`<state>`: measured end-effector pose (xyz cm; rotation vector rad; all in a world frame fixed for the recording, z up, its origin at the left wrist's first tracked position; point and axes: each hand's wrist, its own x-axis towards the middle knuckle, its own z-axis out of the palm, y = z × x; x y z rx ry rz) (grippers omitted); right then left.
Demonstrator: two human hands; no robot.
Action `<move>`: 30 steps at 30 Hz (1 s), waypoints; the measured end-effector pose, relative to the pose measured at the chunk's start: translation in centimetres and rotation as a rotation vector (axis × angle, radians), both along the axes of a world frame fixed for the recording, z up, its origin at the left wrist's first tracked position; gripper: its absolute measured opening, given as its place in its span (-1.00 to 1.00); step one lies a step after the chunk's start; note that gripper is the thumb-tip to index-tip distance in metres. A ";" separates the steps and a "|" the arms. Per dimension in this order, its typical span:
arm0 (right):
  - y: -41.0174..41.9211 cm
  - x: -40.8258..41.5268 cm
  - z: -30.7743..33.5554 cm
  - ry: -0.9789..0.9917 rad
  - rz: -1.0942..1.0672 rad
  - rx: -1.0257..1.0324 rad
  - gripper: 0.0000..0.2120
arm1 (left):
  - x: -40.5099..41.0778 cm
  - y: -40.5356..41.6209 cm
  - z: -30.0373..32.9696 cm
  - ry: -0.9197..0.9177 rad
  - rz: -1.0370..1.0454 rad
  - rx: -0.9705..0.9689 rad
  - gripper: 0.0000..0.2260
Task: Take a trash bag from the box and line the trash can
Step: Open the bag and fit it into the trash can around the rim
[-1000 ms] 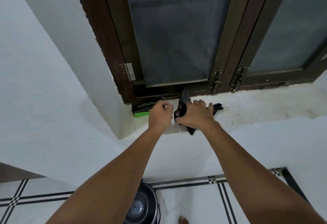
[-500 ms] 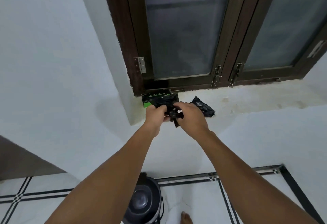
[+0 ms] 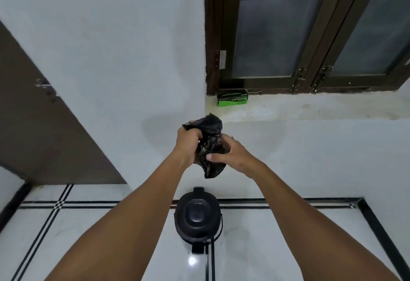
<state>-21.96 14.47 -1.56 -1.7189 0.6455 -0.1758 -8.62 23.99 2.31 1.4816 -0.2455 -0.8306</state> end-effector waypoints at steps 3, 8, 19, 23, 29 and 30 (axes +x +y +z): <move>1.4 -0.1 -1.3 0.070 0.168 0.064 -0.37 | 0.6 1.9 0.5 0.136 0.029 -0.079 -0.69; 4.0 0.9 -2.1 0.226 0.229 -0.232 0.24 | 0.4 3.6 1.2 0.393 0.090 -0.243 -0.73; 5.1 2.1 -2.6 -0.030 -0.275 0.533 -0.83 | 0.6 9.6 -1.0 -0.093 -0.095 0.248 -0.50; 5.4 2.4 -2.4 -0.044 -0.318 0.684 -0.79 | 1.5 13.2 -5.2 0.065 -0.443 0.375 -0.60; 6.3 4.0 -2.7 0.052 -0.195 0.747 -0.44 | 4.1 12.2 -8.5 0.205 -0.107 0.165 -0.85; 6.7 4.3 -3.1 0.103 -0.144 0.755 -0.31 | 4.8 11.6 -8.6 0.204 -0.017 0.145 -0.83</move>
